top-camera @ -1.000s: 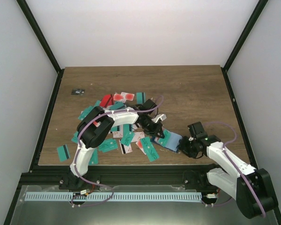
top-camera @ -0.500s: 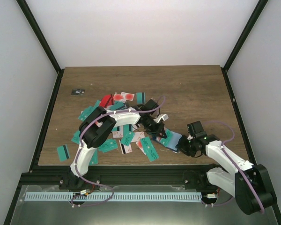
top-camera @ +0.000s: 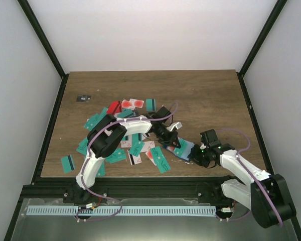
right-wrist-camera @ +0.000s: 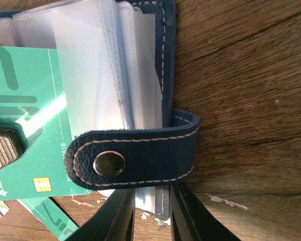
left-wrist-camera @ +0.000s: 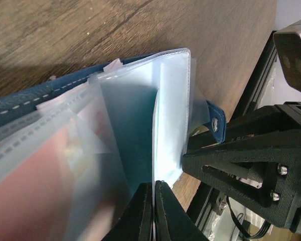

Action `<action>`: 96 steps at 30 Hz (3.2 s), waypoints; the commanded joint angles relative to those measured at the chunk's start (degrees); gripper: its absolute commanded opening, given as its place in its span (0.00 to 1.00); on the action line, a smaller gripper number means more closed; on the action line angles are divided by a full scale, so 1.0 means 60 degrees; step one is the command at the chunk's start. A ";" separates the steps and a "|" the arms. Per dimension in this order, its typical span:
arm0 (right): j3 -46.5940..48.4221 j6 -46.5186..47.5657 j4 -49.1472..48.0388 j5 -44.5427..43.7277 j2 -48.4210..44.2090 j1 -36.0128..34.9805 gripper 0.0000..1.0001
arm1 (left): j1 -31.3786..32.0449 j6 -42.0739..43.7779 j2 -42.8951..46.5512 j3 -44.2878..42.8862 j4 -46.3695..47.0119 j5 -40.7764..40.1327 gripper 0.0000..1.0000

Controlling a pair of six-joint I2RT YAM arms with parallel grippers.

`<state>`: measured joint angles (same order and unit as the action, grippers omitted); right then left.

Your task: Put the credit cards into the card holder

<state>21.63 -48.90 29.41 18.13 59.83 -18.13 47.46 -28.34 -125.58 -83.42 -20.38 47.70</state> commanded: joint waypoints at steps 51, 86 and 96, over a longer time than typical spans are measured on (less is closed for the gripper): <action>0.0097 0.0565 -0.0304 0.0195 0.0359 0.0045 0.24 | 0.0403 0.0257 -0.0461 -0.0073 0.0312 -0.0627 0.04; 0.1411 0.1076 0.1352 0.0363 -0.0238 0.0038 0.48 | 0.0608 -0.0222 -0.0615 -0.0377 -0.0160 -0.1184 0.14; 0.1937 0.1253 0.1628 0.0099 -0.0205 0.0036 0.52 | 0.0629 0.0034 -0.0173 -0.0687 -0.1019 -0.1762 0.40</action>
<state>30.52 -42.35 37.65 19.79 58.96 -18.13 51.00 -29.32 -127.48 -86.91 -20.34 41.71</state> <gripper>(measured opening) 0.521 0.351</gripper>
